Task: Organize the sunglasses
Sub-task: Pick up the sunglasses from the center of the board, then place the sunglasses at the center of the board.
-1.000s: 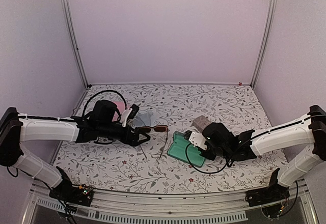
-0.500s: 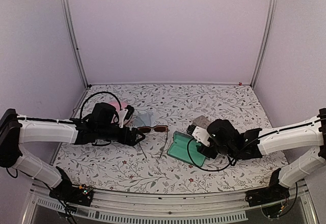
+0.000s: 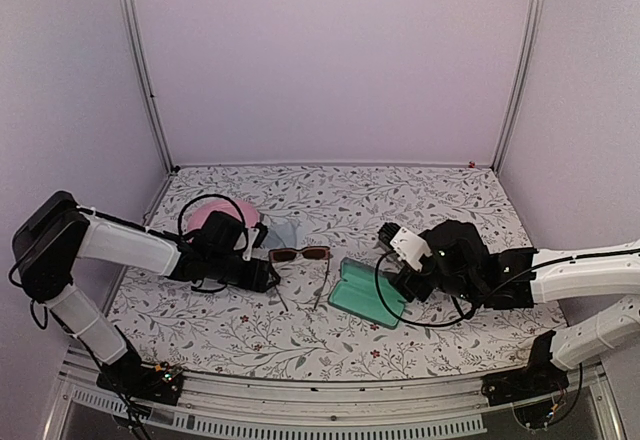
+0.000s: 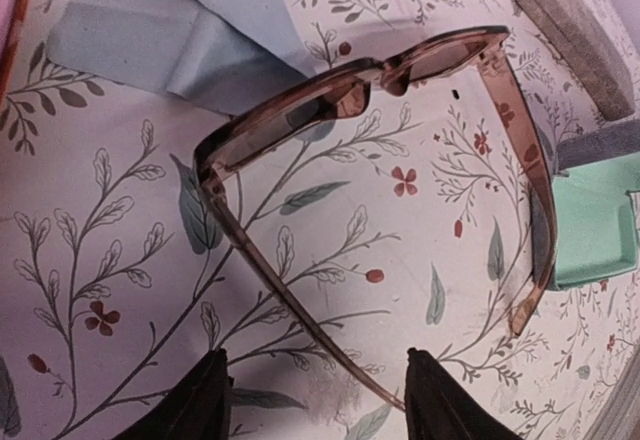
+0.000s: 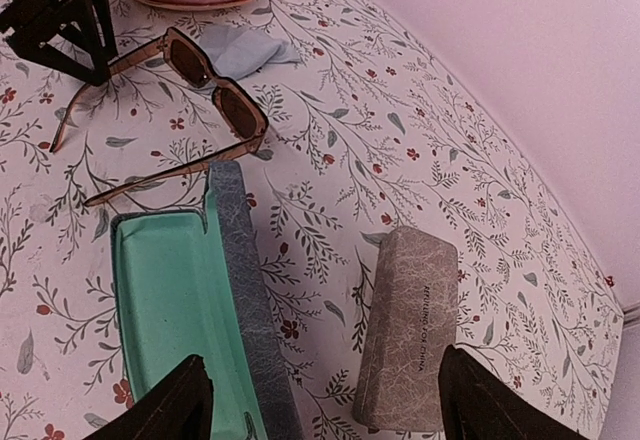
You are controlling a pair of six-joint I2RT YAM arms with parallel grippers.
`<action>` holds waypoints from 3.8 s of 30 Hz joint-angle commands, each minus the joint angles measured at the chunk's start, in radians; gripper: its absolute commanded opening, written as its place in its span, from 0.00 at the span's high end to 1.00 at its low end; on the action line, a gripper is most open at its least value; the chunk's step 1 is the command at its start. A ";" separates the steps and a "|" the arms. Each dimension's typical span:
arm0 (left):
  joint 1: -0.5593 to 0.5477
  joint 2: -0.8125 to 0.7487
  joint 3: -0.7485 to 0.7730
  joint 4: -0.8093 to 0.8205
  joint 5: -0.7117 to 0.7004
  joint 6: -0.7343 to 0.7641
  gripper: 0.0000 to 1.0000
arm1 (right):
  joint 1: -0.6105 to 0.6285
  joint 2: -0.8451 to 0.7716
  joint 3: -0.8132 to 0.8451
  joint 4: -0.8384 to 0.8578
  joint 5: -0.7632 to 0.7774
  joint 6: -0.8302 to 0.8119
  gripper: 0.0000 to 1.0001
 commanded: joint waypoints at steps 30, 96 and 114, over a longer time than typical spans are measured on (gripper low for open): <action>-0.014 0.085 0.100 -0.048 -0.181 0.007 0.87 | 0.005 0.060 0.036 0.012 0.005 0.119 0.08; -0.061 0.042 0.233 -0.429 0.057 0.158 1.00 | 0.349 0.502 0.510 -0.212 -0.063 -0.190 0.20; -0.029 -0.143 0.074 -0.461 -0.405 -0.013 1.00 | 0.312 0.402 0.390 -0.138 -0.057 -0.100 0.11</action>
